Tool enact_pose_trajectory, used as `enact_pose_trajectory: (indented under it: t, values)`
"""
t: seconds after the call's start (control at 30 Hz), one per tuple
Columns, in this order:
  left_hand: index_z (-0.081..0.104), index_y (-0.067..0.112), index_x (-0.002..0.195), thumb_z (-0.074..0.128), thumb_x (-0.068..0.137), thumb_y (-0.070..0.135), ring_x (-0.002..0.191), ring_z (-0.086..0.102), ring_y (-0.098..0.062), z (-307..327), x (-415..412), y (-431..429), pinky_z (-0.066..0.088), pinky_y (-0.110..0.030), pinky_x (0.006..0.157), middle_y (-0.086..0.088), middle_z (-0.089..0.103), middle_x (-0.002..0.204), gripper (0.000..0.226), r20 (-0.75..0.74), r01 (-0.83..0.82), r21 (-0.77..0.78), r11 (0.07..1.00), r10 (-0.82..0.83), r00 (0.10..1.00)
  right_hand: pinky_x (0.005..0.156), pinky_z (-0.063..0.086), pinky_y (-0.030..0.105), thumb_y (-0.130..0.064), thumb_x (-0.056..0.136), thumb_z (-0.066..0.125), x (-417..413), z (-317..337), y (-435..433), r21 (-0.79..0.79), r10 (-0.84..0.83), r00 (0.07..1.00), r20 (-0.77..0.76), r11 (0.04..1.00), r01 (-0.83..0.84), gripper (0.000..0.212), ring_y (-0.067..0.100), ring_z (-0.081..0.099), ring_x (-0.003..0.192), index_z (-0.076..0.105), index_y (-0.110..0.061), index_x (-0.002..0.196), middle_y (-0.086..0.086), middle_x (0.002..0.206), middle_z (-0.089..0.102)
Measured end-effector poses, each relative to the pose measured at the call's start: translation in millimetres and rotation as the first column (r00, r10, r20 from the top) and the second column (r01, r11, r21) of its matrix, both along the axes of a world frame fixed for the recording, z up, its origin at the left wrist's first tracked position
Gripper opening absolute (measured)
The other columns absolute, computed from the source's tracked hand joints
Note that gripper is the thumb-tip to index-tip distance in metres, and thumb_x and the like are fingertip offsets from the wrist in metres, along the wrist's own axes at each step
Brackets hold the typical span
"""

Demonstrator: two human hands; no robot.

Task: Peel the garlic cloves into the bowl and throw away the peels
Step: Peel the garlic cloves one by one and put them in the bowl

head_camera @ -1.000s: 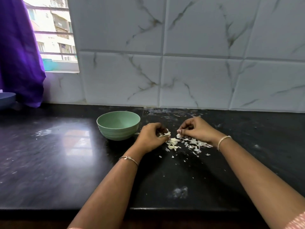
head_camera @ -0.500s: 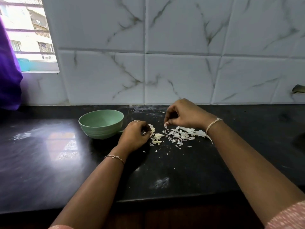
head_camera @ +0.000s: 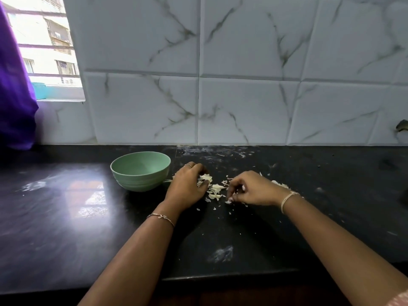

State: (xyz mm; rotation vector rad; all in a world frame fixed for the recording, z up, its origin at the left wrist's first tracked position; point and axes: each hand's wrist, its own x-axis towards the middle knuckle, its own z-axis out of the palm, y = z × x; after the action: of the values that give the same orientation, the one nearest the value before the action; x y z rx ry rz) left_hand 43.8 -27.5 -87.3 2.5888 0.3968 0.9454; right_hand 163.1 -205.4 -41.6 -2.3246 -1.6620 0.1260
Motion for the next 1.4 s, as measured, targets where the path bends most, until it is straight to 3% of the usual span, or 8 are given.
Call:
enact_pose_trajectory:
  t: [0.07,0.2,0.4,0.6,0.73,0.8,1.17,1.4]
  values:
    - [0.062,0.021,0.112,0.067,0.085,0.026,0.101,0.055,-0.014,-0.3,0.5,0.1,0.046,-0.032,0.091,0.004,0.056,0.108,0.027,0.004,0.004,0.004,1.0,-0.004,1.0,0.072,0.052,0.027,-0.022,0.085,0.074,9.1,3.3,-1.4,0.111,-0.024,0.998,-0.054,0.993,0.029,0.006,0.009,0.062,0.081,0.074,-0.029,0.085,-0.012,0.085,0.067]
    - [0.061,0.02,0.112,0.071,0.084,0.03,0.098,0.055,-0.01,2.3,8.0,-15.3,0.046,-0.028,0.089,0.005,0.059,0.107,0.032,0.063,0.085,-0.039,0.996,-0.083,0.995,0.074,0.046,0.014,-0.025,0.087,0.072,21.2,8.5,7.0,0.464,-0.012,0.901,-0.434,0.854,0.235,0.007,0.001,0.064,0.084,0.074,-0.02,0.09,-0.008,0.086,0.072]
    - [0.062,0.023,0.09,0.074,0.085,0.02,0.072,0.058,-0.004,20.1,43.7,-40.0,0.046,-0.016,0.066,0.013,0.063,0.081,0.014,0.22,0.112,-0.393,0.913,-0.025,0.975,0.054,0.039,0.006,-0.021,0.091,0.065,14.7,-13.2,26.1,0.498,0.066,0.654,-0.753,0.707,0.502,0.013,-0.007,0.051,0.055,0.07,-0.012,0.084,-0.006,0.07,0.063]
    - [0.065,0.024,0.087,0.074,0.085,0.017,0.079,0.064,-0.009,15.2,58.1,-37.2,0.052,-0.017,0.071,0.008,0.068,0.084,0.011,0.304,0.188,-0.534,0.824,-0.02,0.952,0.053,0.041,0.006,-0.013,0.088,0.069,23.8,-17.4,27.8,0.526,0.125,0.605,-0.786,0.649,0.55,0.018,-0.008,0.056,0.053,0.071,0.004,0.088,-0.006,0.064,0.066]
    - [0.065,0.019,0.089,0.07,0.088,0.012,0.086,0.07,-0.025,19.2,62.7,-39.5,0.056,-0.044,0.079,-0.003,0.07,0.086,0.009,0.402,0.366,-0.747,0.555,-0.062,0.914,0.06,0.046,0.008,-0.012,0.081,0.076,28.0,-16.5,32.3,0.567,0.152,0.617,-0.772,0.603,0.561,0.01,-0.001,0.066,0.064,0.072,-0.003,0.081,0.002,0.074,0.071]
    - [0.063,0.016,0.092,0.068,0.089,0.009,0.089,0.071,-0.029,17.5,62.6,-40.4,0.054,-0.048,0.082,-0.005,0.072,0.085,0.009,0.413,0.394,-0.769,0.504,-0.08,0.907,0.061,0.047,0.009,-0.014,0.079,0.078,29.4,-18.1,33.0,0.555,0.131,0.611,-0.781,0.595,0.581,0.014,0.002,0.066,0.067,0.072,-0.001,0.082,0.005,0.077,0.072]
    - [0.064,0.016,0.09,0.071,0.086,0.007,0.087,0.07,-0.022,13.7,57.7,-40.5,0.057,-0.047,0.085,-0.008,0.072,0.091,0.012,0.438,0.417,-0.716,0.559,-0.105,0.893,0.053,0.041,0.004,-0.01,0.089,0.068,23.6,-16.7,25.3,0.494,0.109,0.617,-0.779,0.712,0.498,0.007,-0.012,0.06,0.06,0.071,-0.004,0.091,-0.003,0.077,0.068]
    - [0.067,0.021,0.087,0.073,0.085,0.009,0.079,0.065,-0.015,13.9,58.9,-36.2,0.058,-0.044,0.083,0.001,0.069,0.083,0.014,0.368,0.329,-0.714,0.618,-0.07,0.927,0.054,0.045,0.009,-0.006,0.078,0.078,22.5,-12.7,21.8,0.561,0.082,0.66,-0.747,0.609,0.56,0.009,-0.002,0.059,0.061,0.071,-0.007,0.082,0.003,0.077,0.068]
